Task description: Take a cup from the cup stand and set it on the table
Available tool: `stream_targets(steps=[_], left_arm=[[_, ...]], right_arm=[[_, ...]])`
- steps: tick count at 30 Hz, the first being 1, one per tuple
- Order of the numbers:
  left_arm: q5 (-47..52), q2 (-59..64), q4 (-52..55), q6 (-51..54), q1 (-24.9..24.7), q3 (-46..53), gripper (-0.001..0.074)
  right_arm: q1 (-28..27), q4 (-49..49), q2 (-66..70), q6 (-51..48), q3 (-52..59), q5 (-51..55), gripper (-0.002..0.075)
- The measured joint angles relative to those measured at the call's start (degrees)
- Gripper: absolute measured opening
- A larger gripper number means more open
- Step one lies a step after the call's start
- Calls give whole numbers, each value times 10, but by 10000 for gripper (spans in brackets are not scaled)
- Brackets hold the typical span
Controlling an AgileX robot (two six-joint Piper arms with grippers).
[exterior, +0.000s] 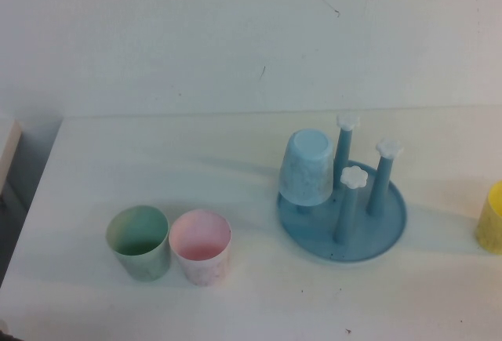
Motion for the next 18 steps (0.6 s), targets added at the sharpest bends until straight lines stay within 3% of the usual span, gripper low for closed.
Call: stream_targets(steps=[10, 18], left_arm=[[0, 0, 0, 0, 0, 0, -2], [1, 0, 0, 0, 0, 0, -2]], right_arm=[[12, 10, 0, -1, 2, 65, -1], [12, 12, 0, -85, 2, 70, -1]])
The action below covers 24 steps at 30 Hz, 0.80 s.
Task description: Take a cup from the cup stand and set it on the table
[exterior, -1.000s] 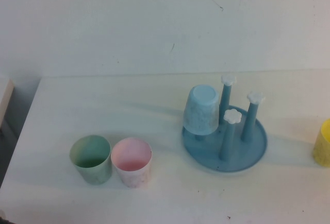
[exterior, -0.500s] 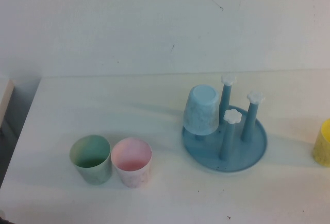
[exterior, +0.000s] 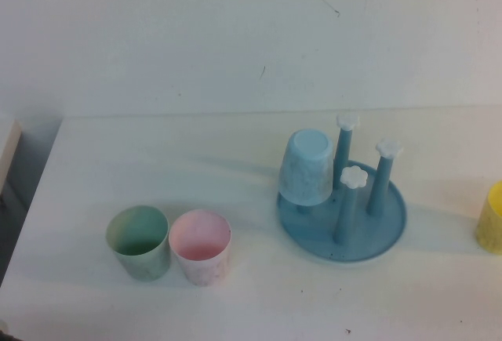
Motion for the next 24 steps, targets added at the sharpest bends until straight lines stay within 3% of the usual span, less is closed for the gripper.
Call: stream_targets(steps=[19, 24], left_arm=[[0, 0, 0, 0, 0, 1, -2], [-45, -18, 25, 0, 0, 31, -2]], right_arm=[[0, 1, 0, -6, 0, 2, -1], [0, 1, 0, -6, 0, 2, -1]])
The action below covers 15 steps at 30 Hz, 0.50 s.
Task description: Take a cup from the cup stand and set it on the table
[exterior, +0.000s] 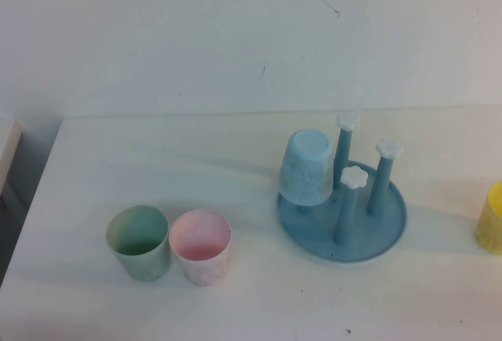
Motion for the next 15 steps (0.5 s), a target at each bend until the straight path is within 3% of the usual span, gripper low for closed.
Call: stream_targets(steps=[5, 9, 15], left_arm=[[-69, -99, 52, -56, 0, 57, -2], [-46, -207, 137, -120, 7, 59, -2], [-1, -296, 232, -202, 66, 60, -2]], right_arm=[[0, 0, 0, 0, 0, 0, -1], [0, 0, 0, 0, 0, 0, -1], [0, 1, 0, 0, 0, 1, -1]])
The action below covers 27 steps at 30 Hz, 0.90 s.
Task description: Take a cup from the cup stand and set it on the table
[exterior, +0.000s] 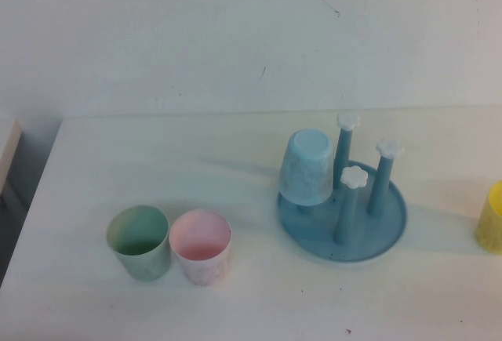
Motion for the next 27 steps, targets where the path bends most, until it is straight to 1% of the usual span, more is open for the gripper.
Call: stream_targets(steps=[2, 6, 15, 27], left_arm=[[9, -2, -6, -9, 16, 0, -2], [18, -2, -25, -11, 19, 0, -2], [19, -2, -29, 5, -6, -1, -2], [23, -2, -31, 5, -8, -1, -2]], right_arm=[[0, 0, 0, 0, 0, 0, -1], [0, 0, 0, 0, 0, 0, -1], [0, 0, 0, 0, 0, 0, -1], [0, 0, 0, 0, 0, 0, -1]])
